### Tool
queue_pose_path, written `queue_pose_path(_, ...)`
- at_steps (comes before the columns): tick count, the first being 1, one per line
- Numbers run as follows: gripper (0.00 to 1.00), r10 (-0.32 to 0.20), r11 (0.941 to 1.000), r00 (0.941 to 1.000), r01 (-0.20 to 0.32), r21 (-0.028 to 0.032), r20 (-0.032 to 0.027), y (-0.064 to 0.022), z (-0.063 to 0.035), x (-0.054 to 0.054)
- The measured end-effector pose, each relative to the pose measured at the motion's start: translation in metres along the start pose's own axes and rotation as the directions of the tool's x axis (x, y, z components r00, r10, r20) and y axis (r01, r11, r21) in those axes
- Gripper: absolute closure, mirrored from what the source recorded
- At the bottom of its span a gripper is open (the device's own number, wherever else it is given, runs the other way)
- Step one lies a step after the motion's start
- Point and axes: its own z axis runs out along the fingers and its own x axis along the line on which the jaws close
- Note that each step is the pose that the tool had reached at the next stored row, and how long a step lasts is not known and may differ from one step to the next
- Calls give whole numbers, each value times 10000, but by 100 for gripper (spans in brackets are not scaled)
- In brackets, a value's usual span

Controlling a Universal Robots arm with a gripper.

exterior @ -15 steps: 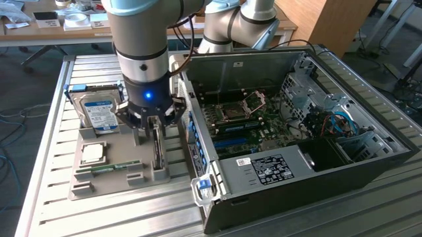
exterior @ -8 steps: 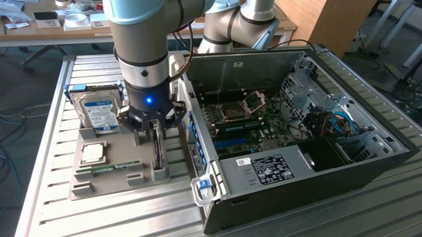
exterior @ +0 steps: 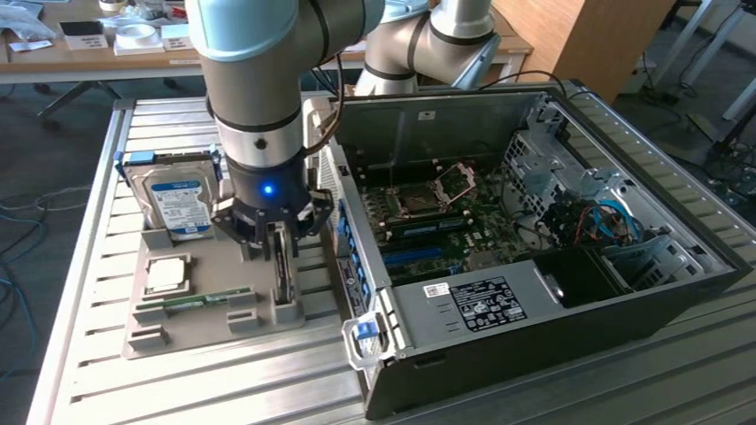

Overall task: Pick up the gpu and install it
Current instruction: 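Pick up the gpu and move the gpu toward the slot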

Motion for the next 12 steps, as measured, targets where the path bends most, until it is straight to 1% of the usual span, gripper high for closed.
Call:
queue_pose_path(3,58,3,10000,10000,-3,3,-1,5,13,2)
queue_pose_path(12,58,6,10000,10000,-6,1,1,68,37,9)
